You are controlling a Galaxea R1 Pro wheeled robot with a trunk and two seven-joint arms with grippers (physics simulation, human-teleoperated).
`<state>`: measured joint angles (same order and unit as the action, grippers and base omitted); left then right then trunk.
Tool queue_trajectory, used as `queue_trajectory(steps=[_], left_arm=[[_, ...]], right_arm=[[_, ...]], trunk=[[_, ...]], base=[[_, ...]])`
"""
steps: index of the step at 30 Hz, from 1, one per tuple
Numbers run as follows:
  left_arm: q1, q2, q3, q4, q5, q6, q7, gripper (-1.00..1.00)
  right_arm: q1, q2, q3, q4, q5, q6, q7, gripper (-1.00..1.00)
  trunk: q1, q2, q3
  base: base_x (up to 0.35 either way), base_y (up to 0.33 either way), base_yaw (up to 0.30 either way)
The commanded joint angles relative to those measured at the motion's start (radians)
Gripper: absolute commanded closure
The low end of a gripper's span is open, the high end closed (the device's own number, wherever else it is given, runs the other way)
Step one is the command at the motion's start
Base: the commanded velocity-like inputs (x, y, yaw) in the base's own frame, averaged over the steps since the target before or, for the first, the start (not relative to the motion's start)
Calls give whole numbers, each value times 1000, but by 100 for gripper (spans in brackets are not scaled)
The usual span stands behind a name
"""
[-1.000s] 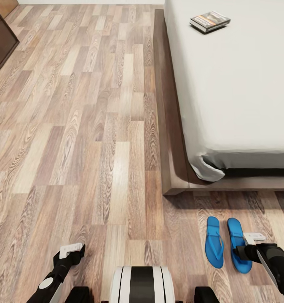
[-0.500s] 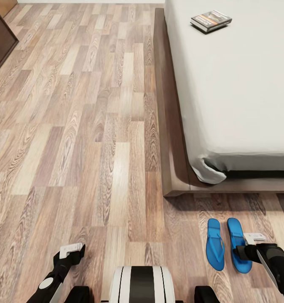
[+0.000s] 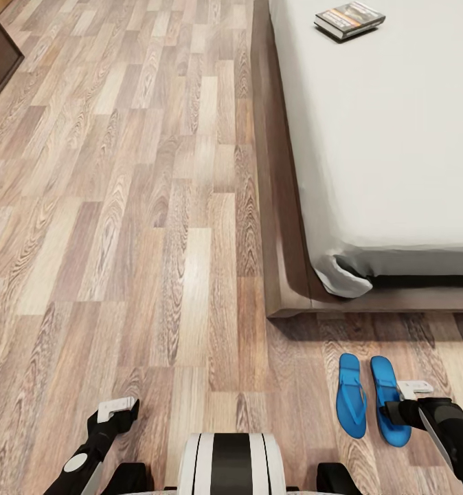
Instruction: In the bedroom, move the book from the bed onto either nightstand, and place the two sandals side by side next to the bed.
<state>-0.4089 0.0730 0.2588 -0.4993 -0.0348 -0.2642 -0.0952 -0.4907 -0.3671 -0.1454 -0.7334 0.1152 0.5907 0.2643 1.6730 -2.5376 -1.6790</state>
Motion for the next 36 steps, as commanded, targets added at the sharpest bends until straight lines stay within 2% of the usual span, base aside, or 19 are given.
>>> queue_trajectory(steps=[1,13,17,20,26,36], left_arm=[[-1,-1,8,1,-4,-3,-10,-100],[-1,-1,8,1,-4,-3,-10,-100],[-1,-1,8,1,-4,-3,-10,-100],[-1,0,8,1,-4,-3,-11,-100],[-1,-1,8,1,-4,-3,-10,-100],[-1,-1,8,1,-4,-3,-10,-100]], right_arm=[[0,0,-3,-1,11,4,9,100],[0,0,-3,-1,11,-4,9,100],[0,3,-3,-1,11,-100,9,100],[0,9,-3,3,11,-128,9,100],[0,11,-2,106,12,-136,9,100],[0,11,-2,117,12,-136,9,100]], trunk=[[0,0,0],[0,0,0],[0,0,0],[0,0,0],[0,0,0],[1,-1,-8]], base=[[0,0,0],[0,0,0],[0,0,0],[0,0,0],[0,0,0],[0,0,0]])
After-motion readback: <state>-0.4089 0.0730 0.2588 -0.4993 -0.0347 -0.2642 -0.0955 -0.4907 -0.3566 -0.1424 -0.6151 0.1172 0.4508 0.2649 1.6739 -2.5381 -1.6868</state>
